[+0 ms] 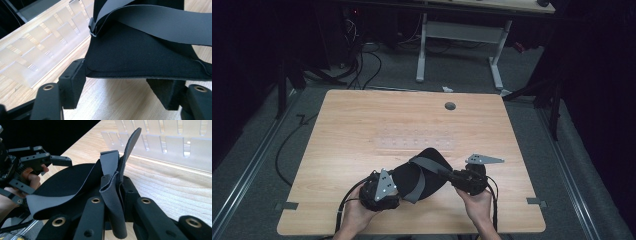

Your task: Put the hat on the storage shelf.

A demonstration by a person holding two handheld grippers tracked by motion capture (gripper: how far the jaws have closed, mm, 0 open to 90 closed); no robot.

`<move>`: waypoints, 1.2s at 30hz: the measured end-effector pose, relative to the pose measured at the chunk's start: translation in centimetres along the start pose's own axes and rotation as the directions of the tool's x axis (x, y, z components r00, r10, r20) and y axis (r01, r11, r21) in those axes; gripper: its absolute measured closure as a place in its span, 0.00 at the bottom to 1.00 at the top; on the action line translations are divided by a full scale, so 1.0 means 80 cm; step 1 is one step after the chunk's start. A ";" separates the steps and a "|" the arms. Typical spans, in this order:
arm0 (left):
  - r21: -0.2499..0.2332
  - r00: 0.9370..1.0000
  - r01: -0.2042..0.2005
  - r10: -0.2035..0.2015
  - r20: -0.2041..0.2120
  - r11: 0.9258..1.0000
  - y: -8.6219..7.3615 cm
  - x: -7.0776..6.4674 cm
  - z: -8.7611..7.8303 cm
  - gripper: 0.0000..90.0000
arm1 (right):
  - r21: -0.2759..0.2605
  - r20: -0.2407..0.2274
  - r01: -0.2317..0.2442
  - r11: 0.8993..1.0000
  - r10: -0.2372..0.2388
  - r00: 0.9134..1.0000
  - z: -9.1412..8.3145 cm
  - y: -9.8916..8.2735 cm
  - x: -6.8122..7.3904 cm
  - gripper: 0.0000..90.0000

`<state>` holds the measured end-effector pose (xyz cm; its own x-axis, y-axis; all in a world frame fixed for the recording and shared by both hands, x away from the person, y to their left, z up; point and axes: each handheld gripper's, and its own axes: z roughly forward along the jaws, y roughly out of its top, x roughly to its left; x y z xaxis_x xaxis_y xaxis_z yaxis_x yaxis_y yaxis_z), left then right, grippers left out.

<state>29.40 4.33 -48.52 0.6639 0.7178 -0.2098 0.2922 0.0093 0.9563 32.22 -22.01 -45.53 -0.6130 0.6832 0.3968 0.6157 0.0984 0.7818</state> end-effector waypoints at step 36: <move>0.090 0.986 -0.040 0.025 0.164 0.995 0.017 -0.015 -0.020 0.95 | -0.040 -0.026 0.011 0.999 -0.012 1.000 0.005 0.011 0.010 0.83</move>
<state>27.86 4.59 -46.61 0.7747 0.5941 -0.2166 0.3261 -0.0819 0.9418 32.50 -21.10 -44.73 -0.6331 0.6632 0.3992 0.5882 0.0769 0.8050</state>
